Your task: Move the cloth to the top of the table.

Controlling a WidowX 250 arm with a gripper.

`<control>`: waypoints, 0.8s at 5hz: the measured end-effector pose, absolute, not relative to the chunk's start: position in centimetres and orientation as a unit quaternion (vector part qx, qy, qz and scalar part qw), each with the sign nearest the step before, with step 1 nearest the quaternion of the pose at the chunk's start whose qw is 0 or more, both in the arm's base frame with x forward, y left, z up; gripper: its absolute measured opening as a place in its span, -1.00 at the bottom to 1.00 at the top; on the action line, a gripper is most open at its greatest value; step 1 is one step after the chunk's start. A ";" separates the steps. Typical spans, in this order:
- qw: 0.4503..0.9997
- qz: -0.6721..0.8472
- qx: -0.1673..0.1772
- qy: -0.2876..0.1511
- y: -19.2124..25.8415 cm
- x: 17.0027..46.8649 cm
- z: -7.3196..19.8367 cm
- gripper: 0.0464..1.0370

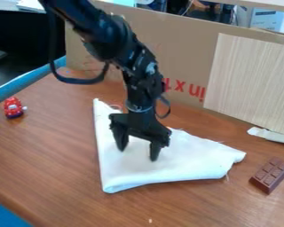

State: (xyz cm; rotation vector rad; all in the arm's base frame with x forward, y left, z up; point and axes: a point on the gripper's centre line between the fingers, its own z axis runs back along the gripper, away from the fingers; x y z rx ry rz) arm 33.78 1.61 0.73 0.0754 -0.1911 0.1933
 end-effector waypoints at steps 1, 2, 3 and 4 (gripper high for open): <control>0.989 0.101 0.043 -0.097 1.5 34.7 0.5 0.93; 0.987 0.113 0.042 -0.107 1.3 36.3 0.6 0.93; 0.984 0.138 0.038 -0.109 1.2 38.6 0.7 0.93; 0.981 0.157 0.031 -0.108 1.7 40.1 1.0 0.93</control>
